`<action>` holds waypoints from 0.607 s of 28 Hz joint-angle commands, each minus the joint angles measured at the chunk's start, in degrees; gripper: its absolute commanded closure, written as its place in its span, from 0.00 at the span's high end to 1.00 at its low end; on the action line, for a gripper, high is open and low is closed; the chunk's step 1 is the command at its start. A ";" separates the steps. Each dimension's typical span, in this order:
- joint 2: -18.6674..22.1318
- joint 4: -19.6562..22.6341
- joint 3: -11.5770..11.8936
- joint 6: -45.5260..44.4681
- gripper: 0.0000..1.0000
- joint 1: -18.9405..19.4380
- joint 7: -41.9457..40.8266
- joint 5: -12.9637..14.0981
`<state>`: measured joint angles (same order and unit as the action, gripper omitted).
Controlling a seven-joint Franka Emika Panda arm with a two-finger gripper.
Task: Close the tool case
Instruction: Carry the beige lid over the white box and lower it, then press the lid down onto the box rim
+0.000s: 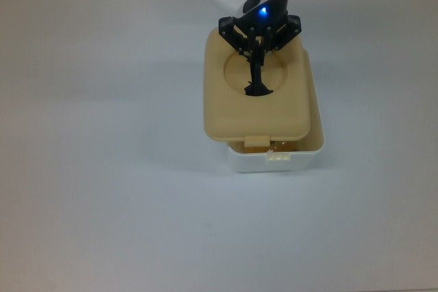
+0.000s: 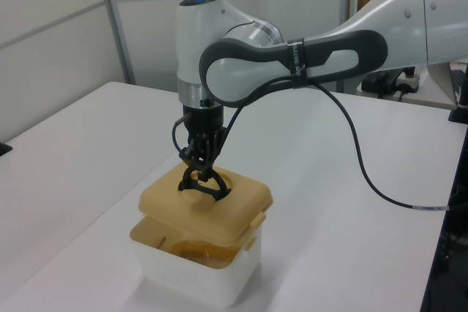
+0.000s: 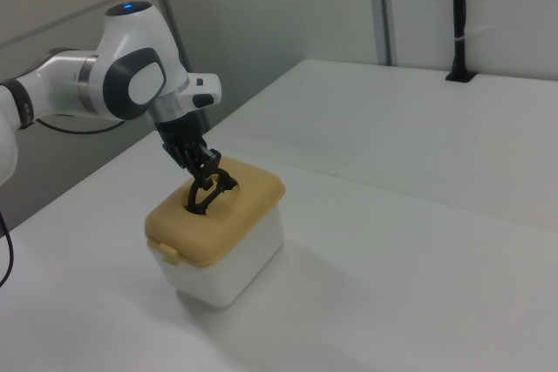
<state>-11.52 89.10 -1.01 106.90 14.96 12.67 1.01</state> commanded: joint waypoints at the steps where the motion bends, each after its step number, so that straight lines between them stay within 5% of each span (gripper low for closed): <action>1: -0.96 0.64 0.57 1.90 0.00 1.48 1.04 -1.53; 17: -3.07 0.55 0.57 3.93 0.00 3.41 0.95 -3.56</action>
<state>-15.05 89.08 -1.01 109.25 17.73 12.73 -1.55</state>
